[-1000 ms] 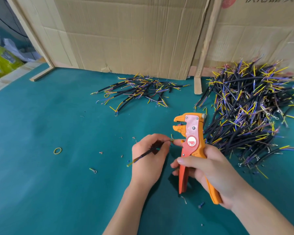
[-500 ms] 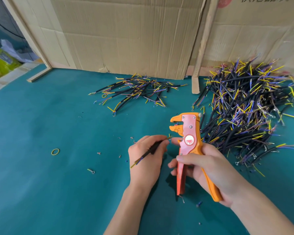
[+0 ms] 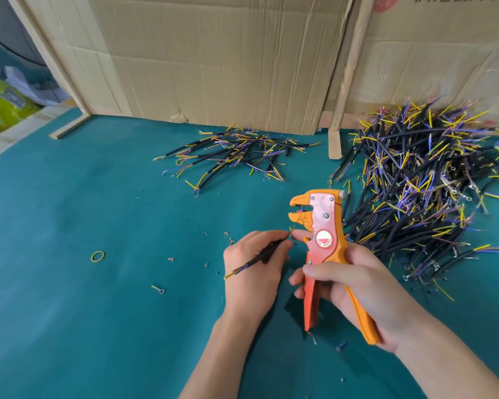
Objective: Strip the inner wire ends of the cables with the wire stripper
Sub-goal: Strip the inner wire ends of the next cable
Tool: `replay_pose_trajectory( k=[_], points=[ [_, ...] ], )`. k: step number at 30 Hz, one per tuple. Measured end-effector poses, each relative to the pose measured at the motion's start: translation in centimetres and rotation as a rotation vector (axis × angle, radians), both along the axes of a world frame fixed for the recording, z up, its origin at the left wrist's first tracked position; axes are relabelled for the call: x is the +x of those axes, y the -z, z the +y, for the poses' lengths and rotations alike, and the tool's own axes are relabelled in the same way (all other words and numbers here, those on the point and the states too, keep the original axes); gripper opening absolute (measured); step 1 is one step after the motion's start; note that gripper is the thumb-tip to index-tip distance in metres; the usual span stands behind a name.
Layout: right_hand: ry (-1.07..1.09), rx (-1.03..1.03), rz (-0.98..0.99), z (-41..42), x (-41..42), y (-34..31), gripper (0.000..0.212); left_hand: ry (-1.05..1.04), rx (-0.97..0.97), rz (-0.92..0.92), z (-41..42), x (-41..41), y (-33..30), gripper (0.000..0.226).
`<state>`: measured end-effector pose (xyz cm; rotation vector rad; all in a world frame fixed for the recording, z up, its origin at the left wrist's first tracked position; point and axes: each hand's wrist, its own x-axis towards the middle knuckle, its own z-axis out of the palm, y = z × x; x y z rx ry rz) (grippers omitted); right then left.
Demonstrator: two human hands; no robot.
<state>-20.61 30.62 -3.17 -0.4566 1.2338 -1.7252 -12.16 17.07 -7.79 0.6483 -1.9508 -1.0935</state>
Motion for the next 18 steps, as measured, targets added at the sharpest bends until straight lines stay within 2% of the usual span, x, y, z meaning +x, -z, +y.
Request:
replay_pose_trajectory(
  k=[7, 11, 14, 18],
  points=[
    [-0.006, -0.066, -0.059, -0.04, -0.03, -0.30, 0.052, 0.045, 0.133, 0.025, -0.13, 0.09, 0.00, 0.012],
    [0.013, -0.080, -0.126, -0.05, -0.13, -0.36, 0.051, 0.059, 0.138, 0.019, -0.09, 0.09, -0.23, 0.013],
    [0.018, -0.069, -0.101, -0.03, -0.26, -0.32, 0.047, 0.062, 0.154, 0.022, -0.02, 0.08, -0.31, 0.014],
    [0.007, -0.035, -0.085, -0.16, -0.25, 0.02, 0.047, 0.037, 0.000, -0.005, 0.03, -0.03, 0.01, 0.011]
  ],
)
